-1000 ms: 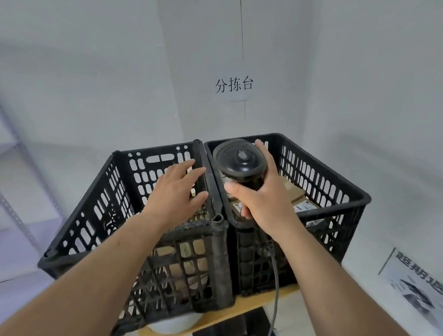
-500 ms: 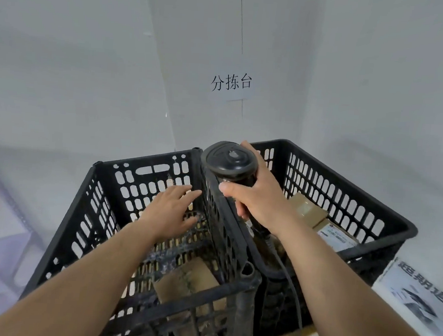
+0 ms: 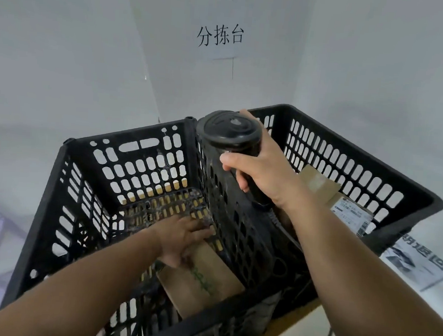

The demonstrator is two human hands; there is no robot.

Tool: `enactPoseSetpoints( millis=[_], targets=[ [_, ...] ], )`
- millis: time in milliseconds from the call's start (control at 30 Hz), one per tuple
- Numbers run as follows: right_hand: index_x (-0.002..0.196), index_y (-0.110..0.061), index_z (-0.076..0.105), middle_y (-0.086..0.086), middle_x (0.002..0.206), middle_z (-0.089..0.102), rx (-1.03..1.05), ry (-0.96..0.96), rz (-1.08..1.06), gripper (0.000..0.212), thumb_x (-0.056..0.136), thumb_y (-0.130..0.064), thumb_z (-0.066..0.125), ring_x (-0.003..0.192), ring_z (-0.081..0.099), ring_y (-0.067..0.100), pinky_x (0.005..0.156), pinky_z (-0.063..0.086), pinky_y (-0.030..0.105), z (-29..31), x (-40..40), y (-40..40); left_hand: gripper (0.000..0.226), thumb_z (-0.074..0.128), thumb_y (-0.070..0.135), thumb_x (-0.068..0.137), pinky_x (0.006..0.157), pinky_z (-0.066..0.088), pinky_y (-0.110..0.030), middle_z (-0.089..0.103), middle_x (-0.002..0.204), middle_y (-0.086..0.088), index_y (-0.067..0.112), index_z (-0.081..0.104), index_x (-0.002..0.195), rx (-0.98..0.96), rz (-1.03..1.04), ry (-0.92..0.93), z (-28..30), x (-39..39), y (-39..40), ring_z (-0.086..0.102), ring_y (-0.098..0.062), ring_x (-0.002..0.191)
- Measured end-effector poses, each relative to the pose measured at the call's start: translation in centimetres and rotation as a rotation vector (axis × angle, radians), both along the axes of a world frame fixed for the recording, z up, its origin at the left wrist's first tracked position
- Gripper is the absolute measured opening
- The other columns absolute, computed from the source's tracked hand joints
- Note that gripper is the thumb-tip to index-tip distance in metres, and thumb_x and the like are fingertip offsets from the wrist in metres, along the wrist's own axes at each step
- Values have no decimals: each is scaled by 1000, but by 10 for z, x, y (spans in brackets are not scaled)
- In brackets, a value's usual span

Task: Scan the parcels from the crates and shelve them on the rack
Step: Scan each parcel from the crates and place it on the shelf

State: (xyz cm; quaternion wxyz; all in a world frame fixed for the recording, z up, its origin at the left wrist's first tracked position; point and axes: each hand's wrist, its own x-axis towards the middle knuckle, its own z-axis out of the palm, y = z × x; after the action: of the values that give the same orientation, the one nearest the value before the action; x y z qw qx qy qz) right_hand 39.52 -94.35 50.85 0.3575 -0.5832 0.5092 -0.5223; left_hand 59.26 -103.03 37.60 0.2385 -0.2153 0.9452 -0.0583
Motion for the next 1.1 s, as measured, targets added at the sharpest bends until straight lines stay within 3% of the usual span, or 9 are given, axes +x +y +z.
enactPoseSetpoints(
  millis=[133, 233, 333, 433, 633, 867, 933, 1100],
  targets=[
    [129, -51, 33, 3, 74, 66, -7, -29, -23, 68, 88, -9, 68, 49, 52, 19, 49, 48, 32, 5, 2, 2, 126, 73, 63, 69, 117, 0, -46, -5, 162, -3, 39, -21, 148, 92, -148, -156, -21, 8, -1, 4, -28, 147],
    [145, -42, 23, 1, 72, 66, -1, -59, -58, 80, 89, -7, 67, 48, 51, 18, 47, 48, 30, 5, 3, 2, 135, 77, 66, 62, 118, 2, -57, -26, 159, -1, 48, -32, 140, 120, -194, -223, -40, 7, -2, -11, -33, 147],
    [154, -31, 17, 2, 74, 66, 2, -69, -77, 86, 89, -6, 67, 47, 51, 18, 47, 47, 29, 2, 4, 1, 135, 77, 62, 66, 117, -14, -51, -40, 151, -5, 41, -32, 143, 92, -254, -273, -52, 2, 2, -28, -29, 143],
    [157, -29, 13, 5, 77, 66, -1, -79, -86, 90, 89, -6, 67, 47, 51, 18, 47, 47, 28, -1, 4, 0, 132, 74, 63, 68, 111, -22, -46, -40, 151, -9, 34, -28, 147, 45, -308, -254, -57, 0, 3, -31, -28, 142],
    [156, -30, 15, 5, 78, 67, 2, -65, -116, 90, 88, -7, 69, 46, 52, 18, 48, 48, 29, -3, 7, -1, 125, 74, 63, 67, 114, -16, -51, -22, 160, -5, 40, -17, 149, 79, -292, -172, -58, 2, -5, -14, -29, 147],
    [154, -25, 23, 11, 79, 66, -5, -75, -154, 84, 87, -6, 70, 45, 50, 23, 46, 46, 29, -6, 6, -4, 130, 70, 63, 72, 109, -27, -49, -40, 152, -7, 21, -26, 149, 52, -352, -216, -64, 3, 4, -36, -27, 139],
    [154, -27, 21, 10, 79, 66, -7, -79, -155, 85, 87, -7, 70, 46, 51, 24, 46, 45, 29, -7, 6, -5, 128, 73, 58, 71, 110, -22, -48, -32, 156, -5, 23, -21, 151, 99, -326, -179, -61, 3, 1, -27, -26, 144],
    [156, -32, 16, 9, 79, 66, -7, -85, -171, 90, 88, -7, 69, 49, 51, 24, 47, 47, 31, -7, 7, -2, 121, 78, 49, 69, 119, 9, -50, -17, 161, 6, 38, -12, 151, 194, -248, -181, -42, 0, -8, -12, -19, 148]
  ],
)
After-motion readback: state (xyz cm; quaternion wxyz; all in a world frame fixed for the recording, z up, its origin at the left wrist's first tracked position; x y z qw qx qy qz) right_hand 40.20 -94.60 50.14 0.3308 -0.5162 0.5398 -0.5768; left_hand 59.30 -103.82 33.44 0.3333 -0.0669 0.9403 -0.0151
